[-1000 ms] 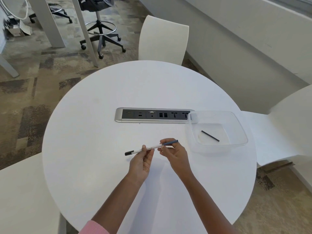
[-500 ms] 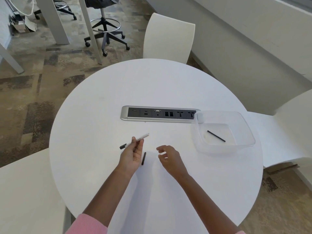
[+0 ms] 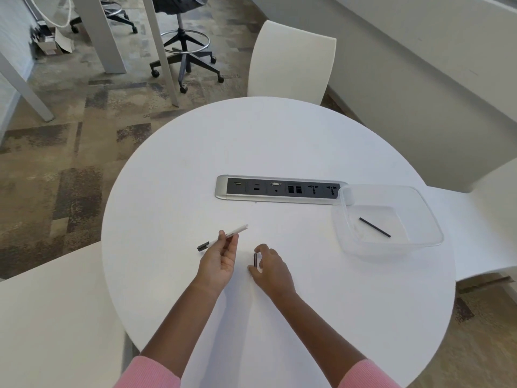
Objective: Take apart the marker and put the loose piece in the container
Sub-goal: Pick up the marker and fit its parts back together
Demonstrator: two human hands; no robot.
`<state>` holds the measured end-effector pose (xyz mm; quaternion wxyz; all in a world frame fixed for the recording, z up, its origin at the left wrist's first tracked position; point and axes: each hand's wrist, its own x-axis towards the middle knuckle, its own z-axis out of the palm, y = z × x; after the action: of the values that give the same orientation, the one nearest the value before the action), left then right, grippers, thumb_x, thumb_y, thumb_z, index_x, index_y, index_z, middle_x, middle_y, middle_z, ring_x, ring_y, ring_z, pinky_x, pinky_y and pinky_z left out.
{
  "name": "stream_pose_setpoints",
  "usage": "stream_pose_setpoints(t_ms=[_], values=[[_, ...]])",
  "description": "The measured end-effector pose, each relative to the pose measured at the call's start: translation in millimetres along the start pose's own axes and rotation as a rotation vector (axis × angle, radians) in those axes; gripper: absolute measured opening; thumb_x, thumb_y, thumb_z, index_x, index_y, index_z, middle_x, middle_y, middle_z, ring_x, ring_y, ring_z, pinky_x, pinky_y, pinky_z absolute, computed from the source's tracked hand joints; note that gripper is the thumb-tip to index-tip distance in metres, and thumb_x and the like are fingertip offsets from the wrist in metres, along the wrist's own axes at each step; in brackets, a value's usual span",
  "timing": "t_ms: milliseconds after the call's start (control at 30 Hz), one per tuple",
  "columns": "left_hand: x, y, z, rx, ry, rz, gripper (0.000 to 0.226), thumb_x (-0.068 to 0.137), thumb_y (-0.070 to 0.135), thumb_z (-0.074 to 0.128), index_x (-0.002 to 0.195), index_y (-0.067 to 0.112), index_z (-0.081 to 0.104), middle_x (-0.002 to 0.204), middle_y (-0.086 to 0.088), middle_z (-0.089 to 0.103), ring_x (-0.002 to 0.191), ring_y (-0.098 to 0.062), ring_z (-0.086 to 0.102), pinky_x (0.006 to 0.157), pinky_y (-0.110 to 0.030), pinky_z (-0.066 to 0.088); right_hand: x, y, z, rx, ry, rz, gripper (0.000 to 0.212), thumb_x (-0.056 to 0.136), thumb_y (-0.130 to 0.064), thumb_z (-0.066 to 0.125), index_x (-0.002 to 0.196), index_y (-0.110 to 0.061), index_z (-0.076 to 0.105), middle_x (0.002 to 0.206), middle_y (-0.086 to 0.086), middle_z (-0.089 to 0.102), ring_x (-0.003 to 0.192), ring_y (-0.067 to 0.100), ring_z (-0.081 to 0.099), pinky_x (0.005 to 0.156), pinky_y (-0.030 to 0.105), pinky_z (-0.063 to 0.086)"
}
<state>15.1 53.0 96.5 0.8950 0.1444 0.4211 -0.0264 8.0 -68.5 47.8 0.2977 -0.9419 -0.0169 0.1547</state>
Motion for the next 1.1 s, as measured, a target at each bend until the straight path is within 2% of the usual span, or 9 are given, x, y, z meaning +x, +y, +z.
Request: stream_pose_setpoints(t_ms=[200,333,433,533,633,700,800,1000,1100], values=[[3,1,-3,0.014,0.013,-0.005,0.014,0.089,0.004,0.054,0.076,0.001,0.055,0.048,-0.008,0.065,0.045,-0.015,0.067,0.049,-0.024,0.057,-6,6,3,0.049,0.022,0.053,0.029,0.084,-0.011,0.047,0.112,-0.007,0.052,0.103,0.012,0.060,0.094,0.027,0.056,0.075,0.030,0.043],[4,-3,-2,0.026,0.011,-0.023,0.012,0.089,0.004,0.054,0.077,0.001,0.055,0.048,-0.008,0.066,0.046,-0.015,0.067,0.049,-0.025,0.057,-12,9,-12,0.331,0.066,0.121,0.016,0.081,-0.008,0.050,0.089,-0.009,0.063,0.074,0.002,0.055,0.069,0.016,0.050,0.057,0.021,0.037],[4,-9,0,0.031,0.015,-0.039,0.012,0.089,0.003,0.055,0.077,0.001,0.055,0.048,-0.008,0.065,0.046,-0.015,0.067,0.048,-0.025,0.057,-20,7,-29,0.604,0.085,0.159,0.012,0.084,-0.009,0.052,0.090,-0.015,0.061,0.064,-0.003,0.053,0.056,0.010,0.054,0.054,0.018,0.046],[3,-17,1,0.051,0.015,-0.046,0.013,0.089,0.003,0.054,0.077,0.001,0.054,0.047,-0.008,0.065,0.045,-0.015,0.066,0.047,-0.024,0.057,-25,5,-46,0.714,0.107,0.138,0.013,0.086,-0.008,0.052,0.093,-0.017,0.060,0.063,-0.003,0.054,0.048,0.000,0.055,0.048,0.010,0.047],[2,-26,2,0.071,0.018,-0.048,0.012,0.089,0.003,0.054,0.077,0.001,0.055,0.050,-0.008,0.065,0.045,-0.015,0.066,0.048,-0.024,0.057,-29,3,-62,0.741,0.147,0.102,0.014,0.086,-0.010,0.054,0.093,-0.020,0.062,0.067,-0.004,0.056,0.053,0.001,0.055,0.050,0.010,0.047],[2,-31,3,0.083,0.019,-0.047,0.012,0.089,0.002,0.054,0.077,0.001,0.055,0.062,-0.009,0.065,0.045,-0.014,0.066,0.049,-0.024,0.057,-32,3,-68,0.724,0.173,0.083,0.014,0.086,-0.012,0.055,0.093,-0.022,0.063,0.072,-0.002,0.058,0.059,0.006,0.055,0.052,0.013,0.046],[0,-40,5,0.113,0.016,-0.051,0.012,0.090,0.002,0.053,0.078,0.003,0.055,0.079,-0.010,0.058,0.045,-0.014,0.066,0.049,-0.024,0.057,-35,4,-75,0.655,0.215,0.049,0.017,0.085,-0.014,0.056,0.094,-0.024,0.065,0.081,-0.002,0.059,0.060,0.001,0.052,0.057,0.012,0.042],[-4,-54,8,0.140,0.018,-0.056,0.011,0.089,0.000,0.053,0.078,0.002,0.054,0.080,-0.010,0.057,0.044,-0.013,0.066,0.049,-0.024,0.057,-39,12,-84,0.591,0.257,0.016,0.019,0.086,-0.011,0.055,0.096,-0.021,0.068,0.084,-0.001,0.057,0.062,-0.006,0.052,0.058,0.006,0.041],[-5,-58,10,0.154,0.014,-0.052,0.011,0.089,0.000,0.053,0.079,0.001,0.055,0.080,-0.009,0.057,0.057,-0.016,0.067,0.071,-0.025,0.058,-42,14,-87,0.537,0.275,-0.021,0.020,0.085,-0.010,0.055,0.096,-0.021,0.068,0.082,-0.001,0.055,0.066,-0.006,0.053,0.060,0.006,0.041]])
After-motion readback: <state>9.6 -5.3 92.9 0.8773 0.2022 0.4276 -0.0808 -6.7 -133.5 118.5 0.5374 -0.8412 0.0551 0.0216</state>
